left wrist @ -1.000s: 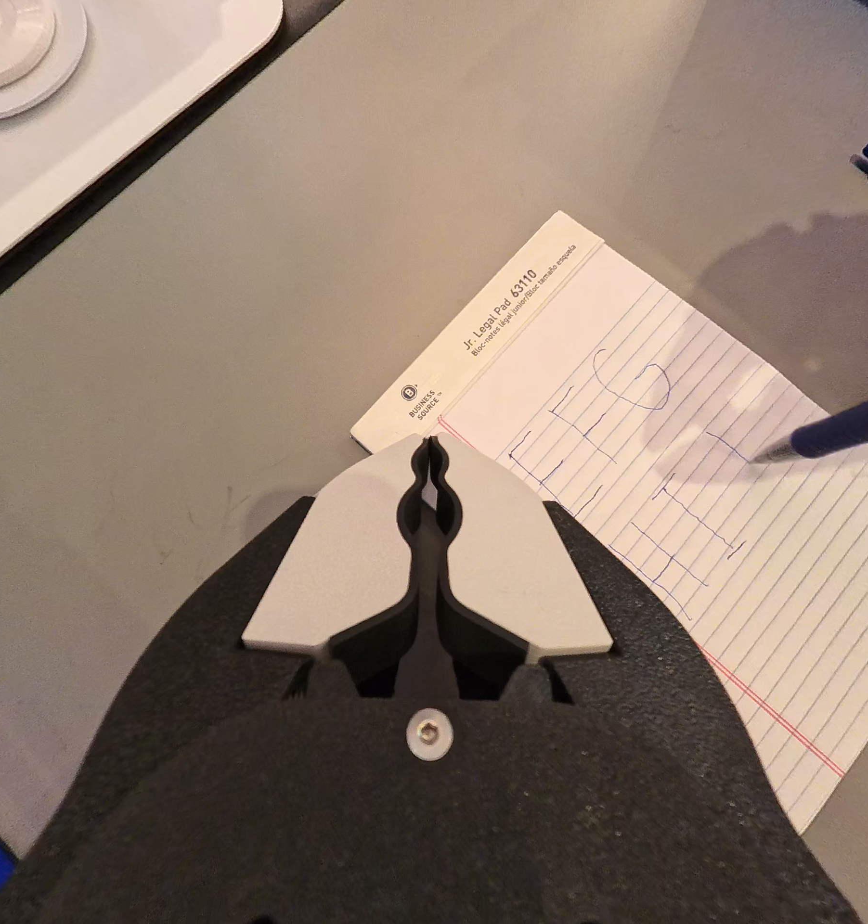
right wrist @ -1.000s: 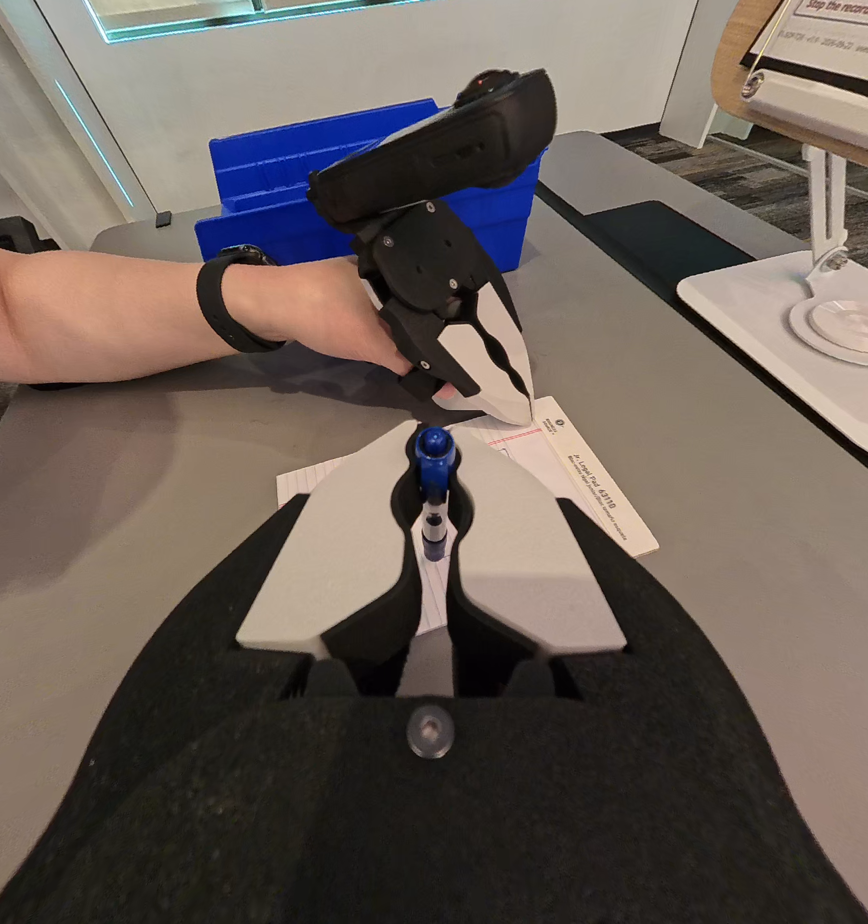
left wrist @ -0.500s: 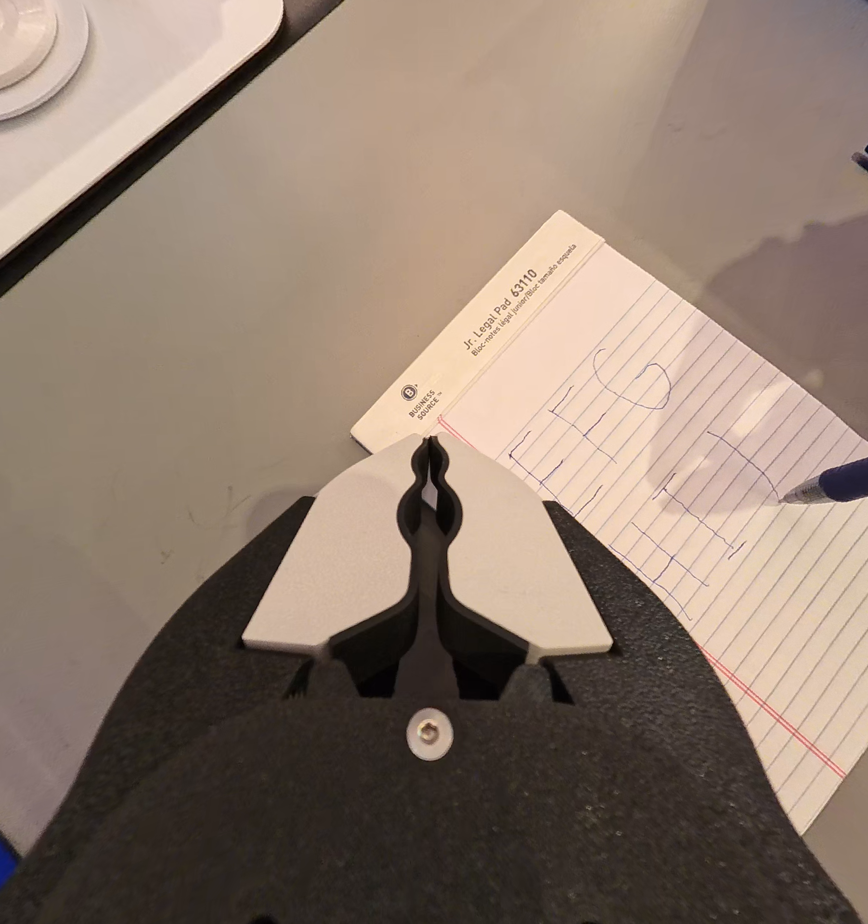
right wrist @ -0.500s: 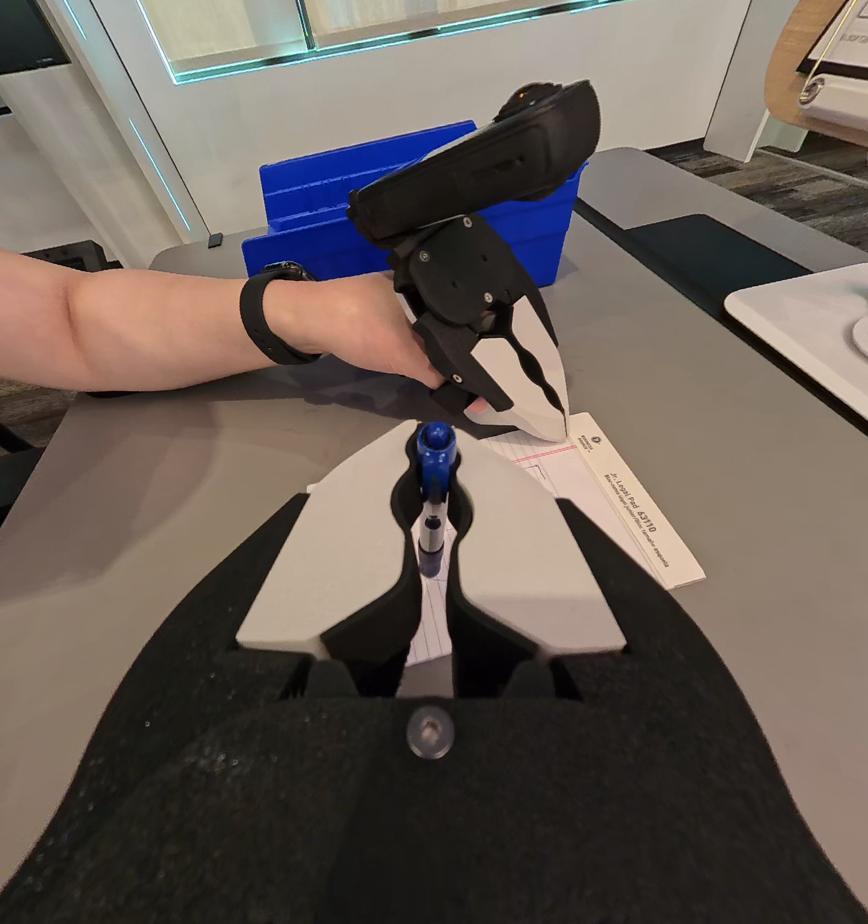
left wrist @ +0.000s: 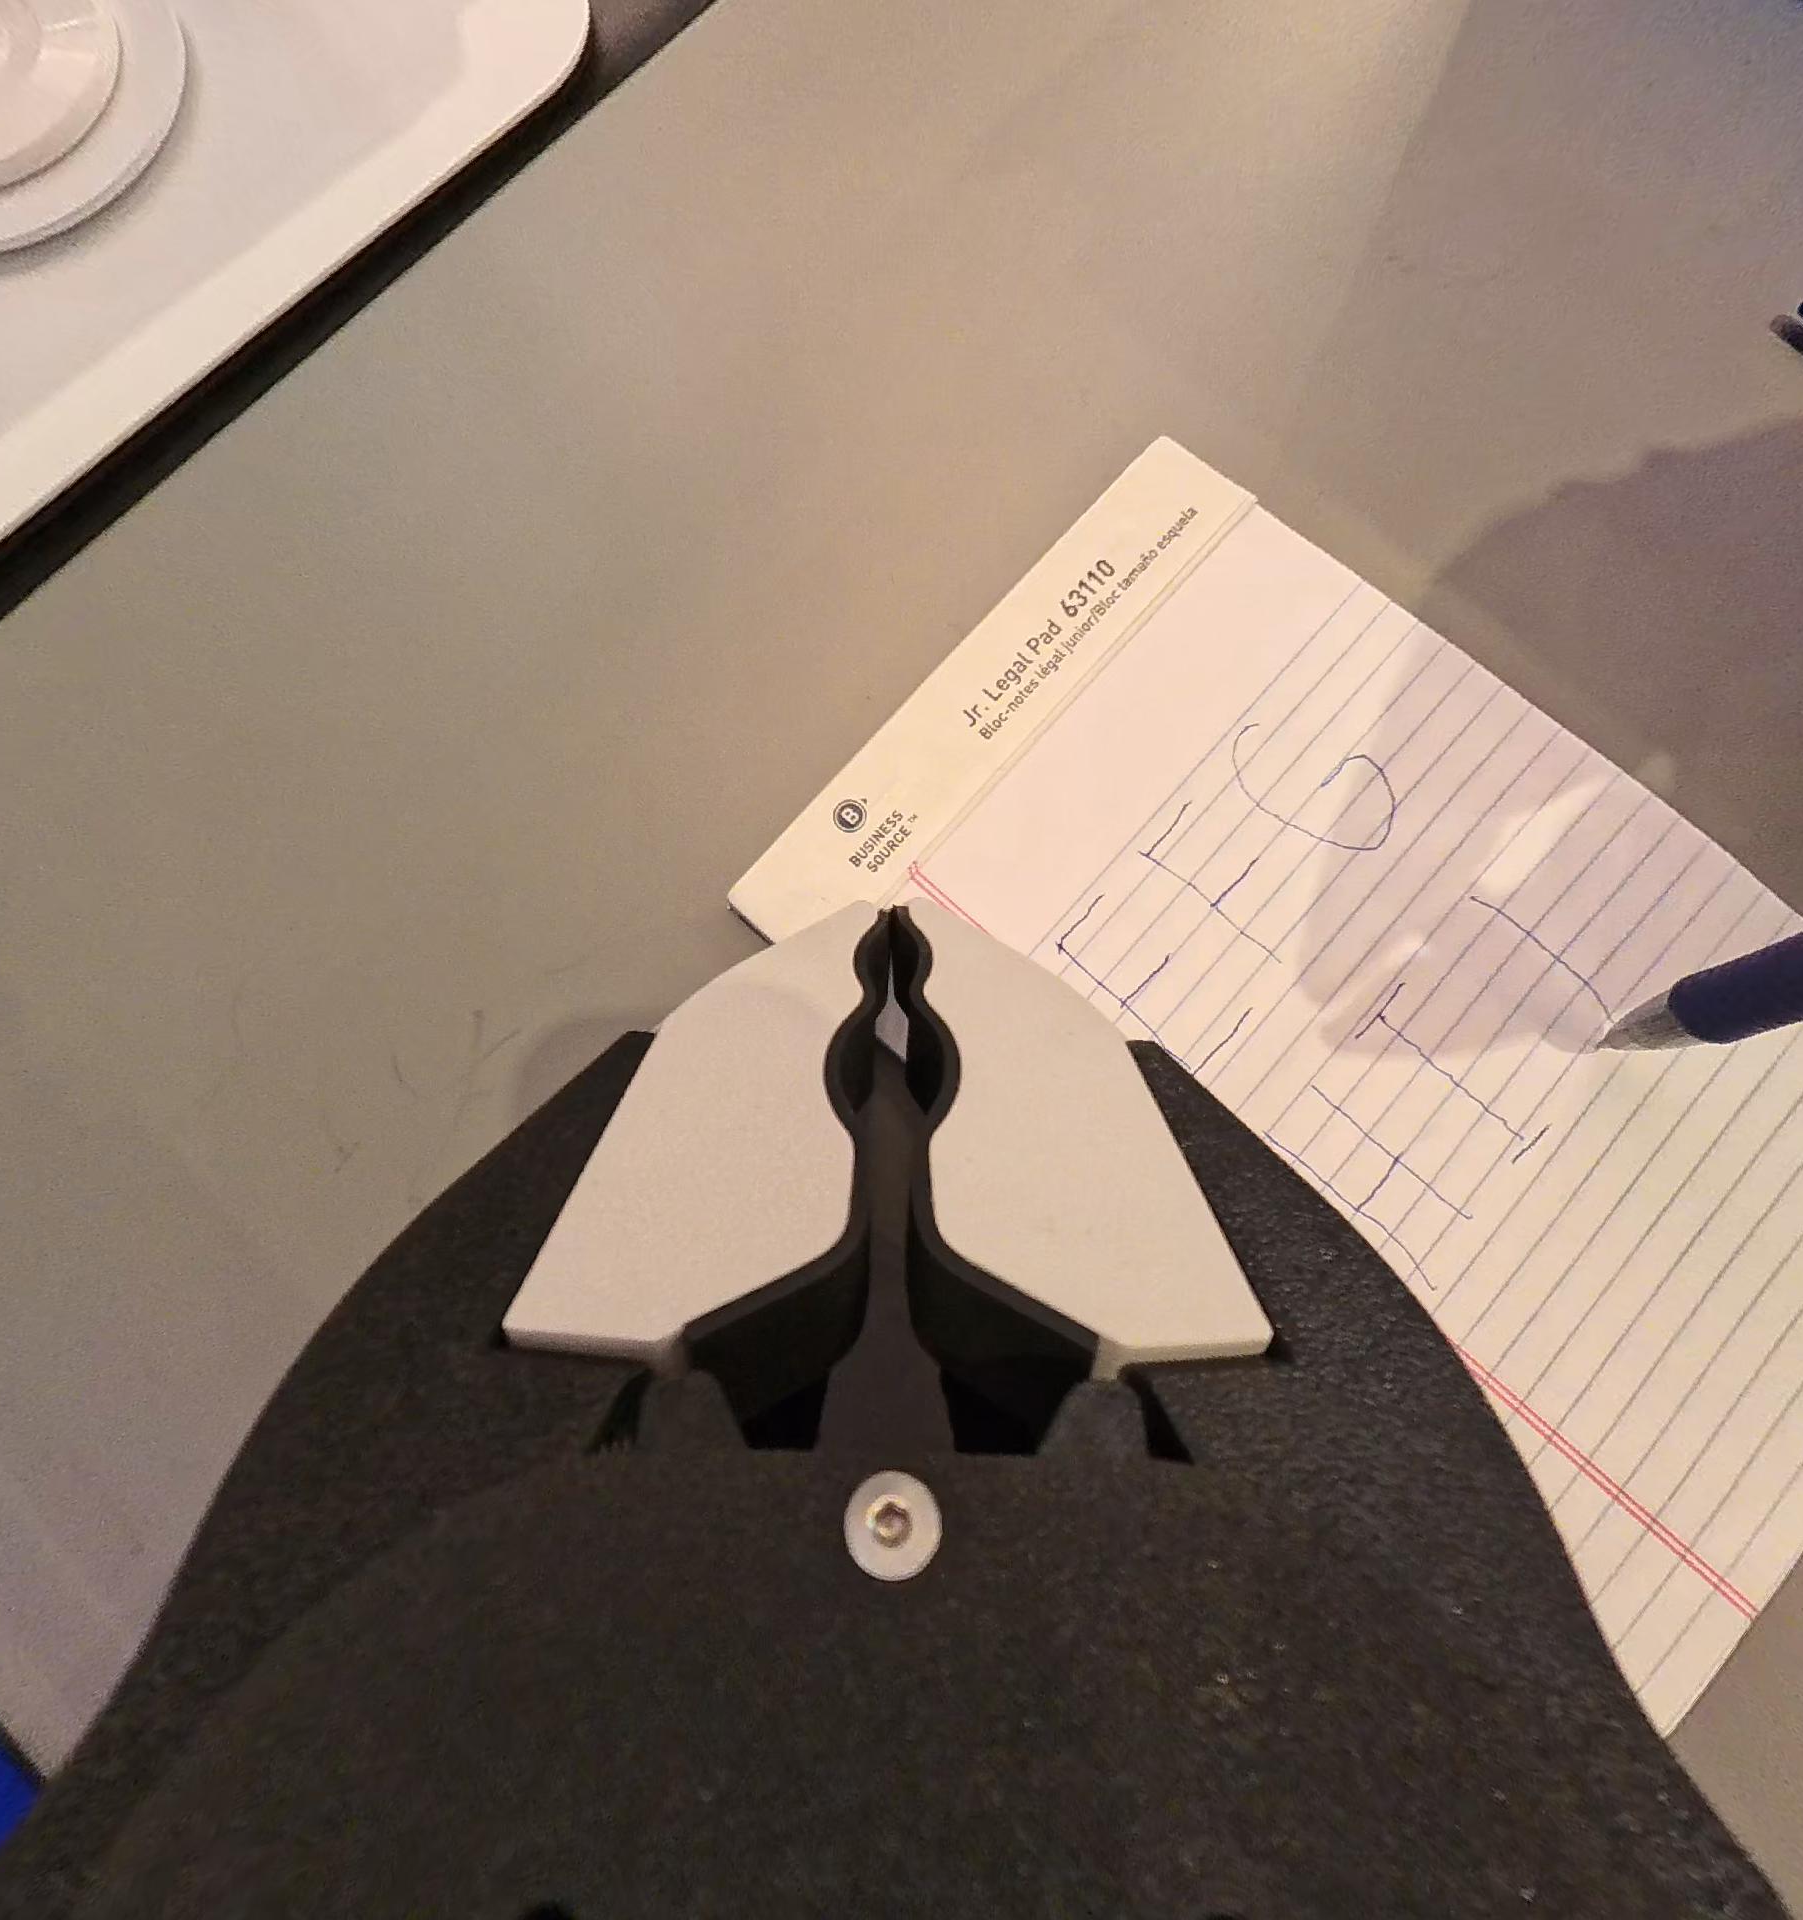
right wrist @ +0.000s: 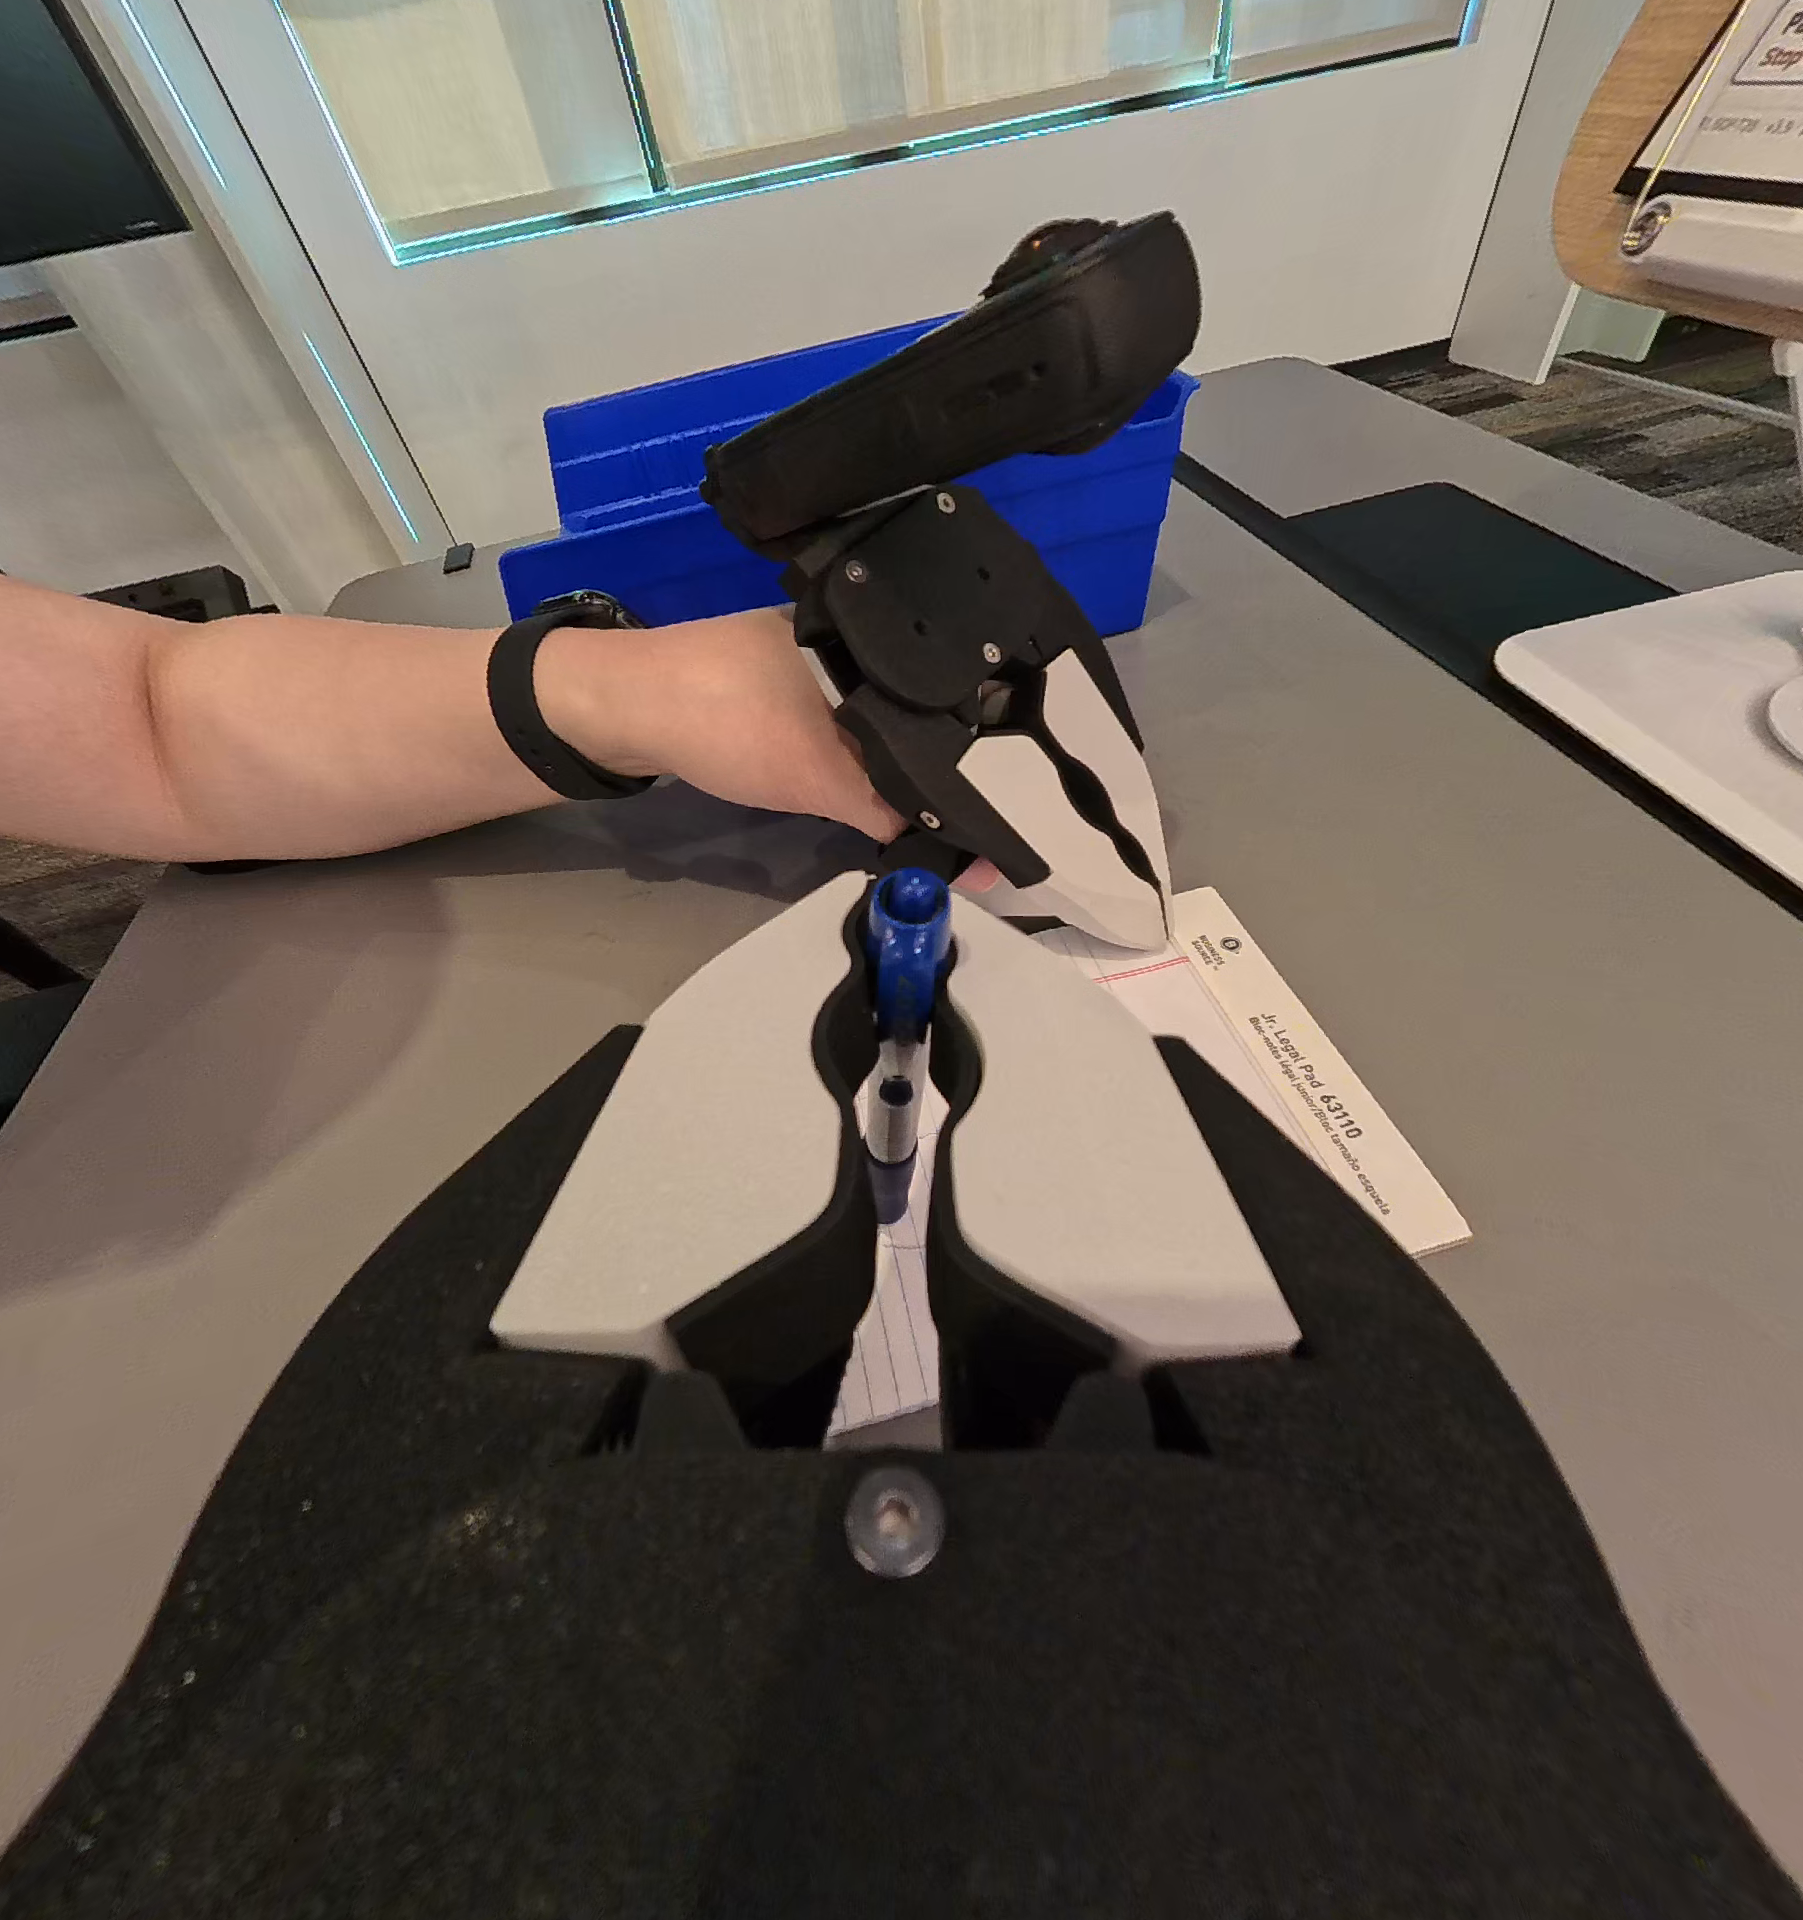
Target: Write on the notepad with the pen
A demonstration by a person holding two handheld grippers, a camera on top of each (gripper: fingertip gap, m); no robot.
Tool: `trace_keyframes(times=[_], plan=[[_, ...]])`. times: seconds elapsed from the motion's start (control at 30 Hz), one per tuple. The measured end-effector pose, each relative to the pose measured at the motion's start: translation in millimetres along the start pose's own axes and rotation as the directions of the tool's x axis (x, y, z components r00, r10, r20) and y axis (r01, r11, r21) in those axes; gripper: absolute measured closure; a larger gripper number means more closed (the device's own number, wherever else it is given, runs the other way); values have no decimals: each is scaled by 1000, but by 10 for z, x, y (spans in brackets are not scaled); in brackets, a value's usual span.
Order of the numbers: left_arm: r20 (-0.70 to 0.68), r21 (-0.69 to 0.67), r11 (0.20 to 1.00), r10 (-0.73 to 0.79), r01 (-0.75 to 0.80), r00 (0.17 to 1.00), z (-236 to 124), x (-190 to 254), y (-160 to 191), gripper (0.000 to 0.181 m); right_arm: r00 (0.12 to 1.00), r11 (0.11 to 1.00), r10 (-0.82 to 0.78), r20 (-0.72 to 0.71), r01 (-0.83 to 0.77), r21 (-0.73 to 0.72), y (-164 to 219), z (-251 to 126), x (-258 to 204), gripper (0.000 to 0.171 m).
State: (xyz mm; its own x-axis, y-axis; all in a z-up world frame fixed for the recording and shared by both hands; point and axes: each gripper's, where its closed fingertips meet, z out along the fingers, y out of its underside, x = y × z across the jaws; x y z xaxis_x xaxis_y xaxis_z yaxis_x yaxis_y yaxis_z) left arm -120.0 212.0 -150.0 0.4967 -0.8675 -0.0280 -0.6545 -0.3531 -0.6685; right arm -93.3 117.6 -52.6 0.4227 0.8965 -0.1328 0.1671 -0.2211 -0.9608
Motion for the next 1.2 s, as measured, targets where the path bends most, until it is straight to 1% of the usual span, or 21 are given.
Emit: trace_keyframes(times=[0.67,0.83,0.97,1.03,1.2], plan=[[-3,1,1000,-2,2,1000,1,2,1,181,1000,999,-11,0,12,43,-53,13,30,166],[-5,0,1000,-3,3,1000,2,1,0,181,998,974,-67,-21,70,215,-534,-302,-93,167],[-1,-2,1000,1,-1,1000,3,2,1,181,991,965,-91,-97,112,238,-596,-498,-22,167],[0,-3,1000,2,-2,1000,4,1,0,181,991,956,-71,-112,100,276,-627,-594,23,167],[7,-10,1000,10,-9,1000,7,2,0,181,977,922,-24,-212,104,374,-707,-867,196,167]])
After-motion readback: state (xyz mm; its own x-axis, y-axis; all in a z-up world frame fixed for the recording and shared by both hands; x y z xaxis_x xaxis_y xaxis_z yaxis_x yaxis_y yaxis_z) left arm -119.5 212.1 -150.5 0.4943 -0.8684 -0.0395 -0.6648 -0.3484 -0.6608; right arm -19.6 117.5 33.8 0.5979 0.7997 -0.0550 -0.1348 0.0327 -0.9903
